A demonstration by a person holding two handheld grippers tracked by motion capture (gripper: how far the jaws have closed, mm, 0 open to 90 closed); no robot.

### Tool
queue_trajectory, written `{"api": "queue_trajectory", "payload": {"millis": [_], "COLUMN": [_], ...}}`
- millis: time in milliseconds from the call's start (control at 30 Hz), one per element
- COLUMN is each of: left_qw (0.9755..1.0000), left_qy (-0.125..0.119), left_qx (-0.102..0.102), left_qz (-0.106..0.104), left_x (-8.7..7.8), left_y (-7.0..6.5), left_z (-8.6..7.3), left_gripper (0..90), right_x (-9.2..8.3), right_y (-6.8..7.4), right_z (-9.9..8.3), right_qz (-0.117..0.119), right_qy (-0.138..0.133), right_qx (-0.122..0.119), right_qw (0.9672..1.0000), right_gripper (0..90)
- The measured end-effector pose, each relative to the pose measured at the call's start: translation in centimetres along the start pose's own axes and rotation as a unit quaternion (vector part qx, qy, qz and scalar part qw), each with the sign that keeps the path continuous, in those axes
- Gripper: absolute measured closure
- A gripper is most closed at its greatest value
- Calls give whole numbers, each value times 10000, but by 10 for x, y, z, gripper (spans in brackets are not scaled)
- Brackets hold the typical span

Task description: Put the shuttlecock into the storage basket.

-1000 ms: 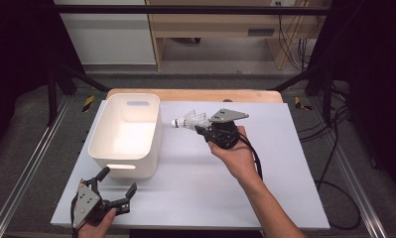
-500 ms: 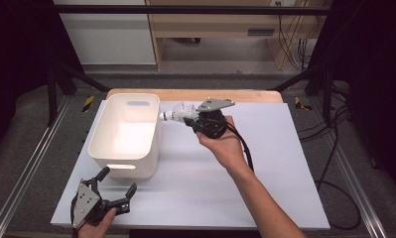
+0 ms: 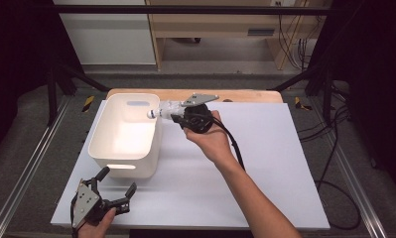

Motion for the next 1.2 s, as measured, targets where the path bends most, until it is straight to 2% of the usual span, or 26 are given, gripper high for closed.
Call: {"api": "queue_trajectory", "payload": {"millis": [467,833,1200], "left_qw": [10000,10000,10000], "left_qy": [-6,-12,-24], "left_qx": [-18,-21,-18], "left_qz": [-8,-11,-13], "left_x": [0,0,0], "left_y": [0,0,0], "left_z": [0,0,1], "left_gripper": [8,8,8], "right_x": [29,39,52], "right_y": [11,15,25], "right_z": [11,16,19], "right_qz": [83,138,280], "right_qy": [152,162,173], "right_qx": [-92,-137,-243], "right_qw": [9998,9997,9992], "right_gripper": [894,894,893]}}
Point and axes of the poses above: each handheld gripper's, and its own axes: x roughly forward along the jaws, z roughly out of its top, y roughly to its left, the point moved 1 cm from there along x, roughly forward along the jaws, and after that the axes turned 3 degrees about x, right-handed, at the moved point
